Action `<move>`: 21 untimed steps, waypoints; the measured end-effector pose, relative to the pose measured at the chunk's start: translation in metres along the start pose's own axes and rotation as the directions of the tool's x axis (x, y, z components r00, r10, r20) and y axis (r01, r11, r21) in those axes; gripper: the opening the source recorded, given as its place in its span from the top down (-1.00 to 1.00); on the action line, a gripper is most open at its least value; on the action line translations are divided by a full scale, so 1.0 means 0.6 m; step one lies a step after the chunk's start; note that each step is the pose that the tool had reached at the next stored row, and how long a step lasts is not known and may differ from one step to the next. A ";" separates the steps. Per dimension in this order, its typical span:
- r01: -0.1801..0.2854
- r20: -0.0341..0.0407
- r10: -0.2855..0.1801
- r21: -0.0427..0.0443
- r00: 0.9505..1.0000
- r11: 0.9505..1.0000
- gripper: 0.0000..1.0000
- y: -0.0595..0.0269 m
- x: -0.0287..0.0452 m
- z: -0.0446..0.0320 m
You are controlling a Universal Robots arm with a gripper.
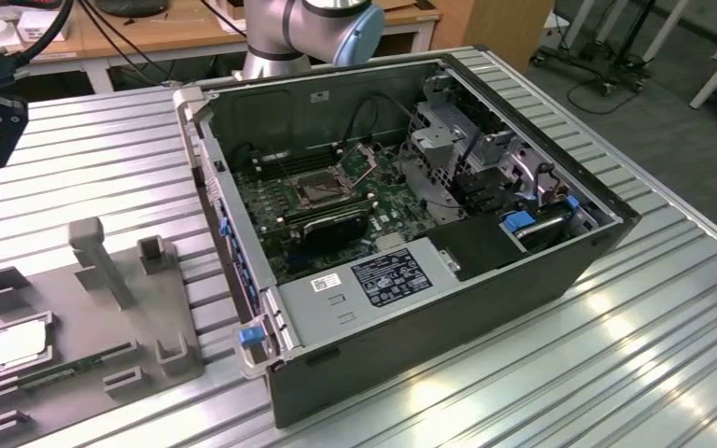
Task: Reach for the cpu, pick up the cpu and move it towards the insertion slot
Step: 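Reach for the cpu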
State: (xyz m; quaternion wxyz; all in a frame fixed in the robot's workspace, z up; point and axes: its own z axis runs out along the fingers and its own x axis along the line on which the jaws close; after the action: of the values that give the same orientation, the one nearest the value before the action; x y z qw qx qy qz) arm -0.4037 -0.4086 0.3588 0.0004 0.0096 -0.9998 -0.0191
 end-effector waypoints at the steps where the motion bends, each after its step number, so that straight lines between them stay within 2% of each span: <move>1: 0.000 0.000 0.000 0.000 1.000 1.000 0.79 0.000 0.000 0.000; 21: 0.000 0.000 0.000 0.000 1.000 1.000 0.79 0.000 0.006 0.001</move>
State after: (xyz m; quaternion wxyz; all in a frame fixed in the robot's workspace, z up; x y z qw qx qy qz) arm -0.4073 -0.4088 0.3582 0.0004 0.0095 -0.9998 -0.0191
